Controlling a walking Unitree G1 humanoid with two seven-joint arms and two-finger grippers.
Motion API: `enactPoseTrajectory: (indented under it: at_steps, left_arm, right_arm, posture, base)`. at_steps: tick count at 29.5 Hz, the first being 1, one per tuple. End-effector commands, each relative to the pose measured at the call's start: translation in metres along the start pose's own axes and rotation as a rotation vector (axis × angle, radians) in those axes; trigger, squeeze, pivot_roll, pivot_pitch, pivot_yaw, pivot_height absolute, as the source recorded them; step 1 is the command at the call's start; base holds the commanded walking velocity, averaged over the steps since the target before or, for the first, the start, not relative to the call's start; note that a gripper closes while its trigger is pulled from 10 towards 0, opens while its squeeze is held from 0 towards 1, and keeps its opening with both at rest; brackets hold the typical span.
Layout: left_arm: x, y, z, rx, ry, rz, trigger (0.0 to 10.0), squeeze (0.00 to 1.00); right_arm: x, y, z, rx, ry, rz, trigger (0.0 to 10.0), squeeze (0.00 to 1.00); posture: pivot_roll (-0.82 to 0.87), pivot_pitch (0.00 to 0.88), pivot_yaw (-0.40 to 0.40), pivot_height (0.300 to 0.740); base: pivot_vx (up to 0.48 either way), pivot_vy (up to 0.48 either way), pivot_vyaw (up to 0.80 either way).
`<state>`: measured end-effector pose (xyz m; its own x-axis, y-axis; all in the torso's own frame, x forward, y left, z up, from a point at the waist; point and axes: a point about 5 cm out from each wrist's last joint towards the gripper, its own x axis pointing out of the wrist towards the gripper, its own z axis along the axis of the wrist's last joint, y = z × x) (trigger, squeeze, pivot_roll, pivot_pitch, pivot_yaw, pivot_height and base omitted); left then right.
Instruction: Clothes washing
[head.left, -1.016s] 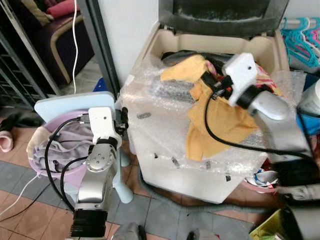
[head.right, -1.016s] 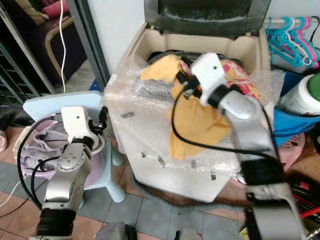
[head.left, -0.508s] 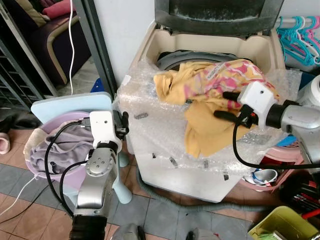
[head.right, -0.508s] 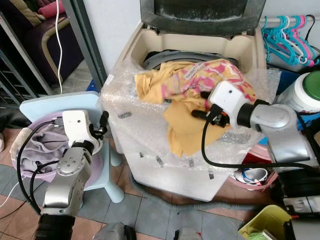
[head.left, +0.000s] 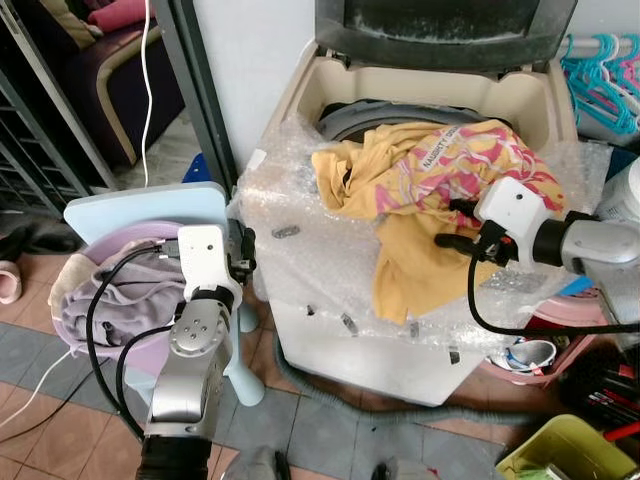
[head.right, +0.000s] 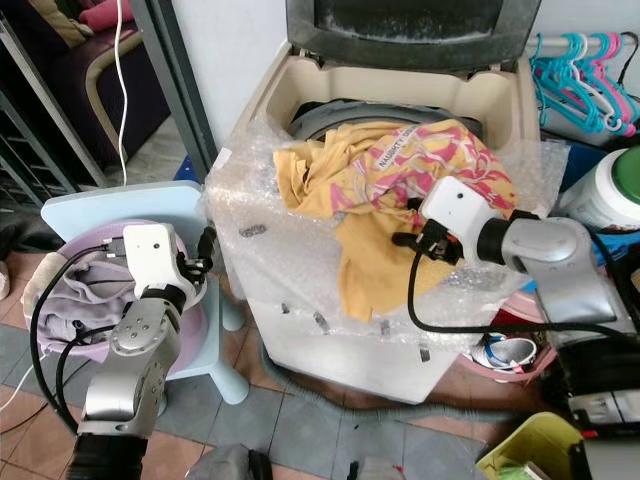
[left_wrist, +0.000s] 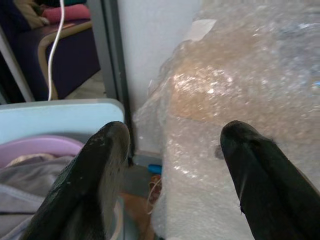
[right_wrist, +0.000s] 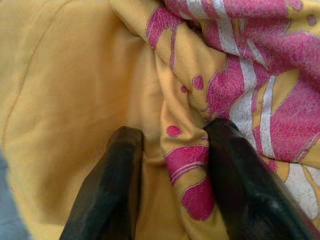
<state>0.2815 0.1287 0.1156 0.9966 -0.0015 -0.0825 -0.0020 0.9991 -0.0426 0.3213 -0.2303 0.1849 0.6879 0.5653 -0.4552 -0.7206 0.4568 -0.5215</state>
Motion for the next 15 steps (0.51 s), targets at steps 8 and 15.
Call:
enactPoseTrajectory:
  at_steps: [8, 15]
  left_arm:
    - [0.002, -0.003, 0.001, 0.011, 0.009, -0.028, 10.0, 0.0]
    - [0.006, -0.005, 0.002, 0.032, 0.014, -0.045, 10.0, 0.0]
  right_arm:
    - [0.018, 0.002, -0.027, 0.077, 0.186, -0.05, 0.0, 0.0]
    - [0.028, -0.015, -0.017, -0.08, 0.217, -0.077, 0.0, 0.0]
  posture:
    - [-0.09, 0.038, 0.069, 0.74]
    - [-0.09, 0.024, 0.073, 0.74]
  base:
    - [0.0, 0.0, 0.0]
    - [0.0, 0.0, 0.0]
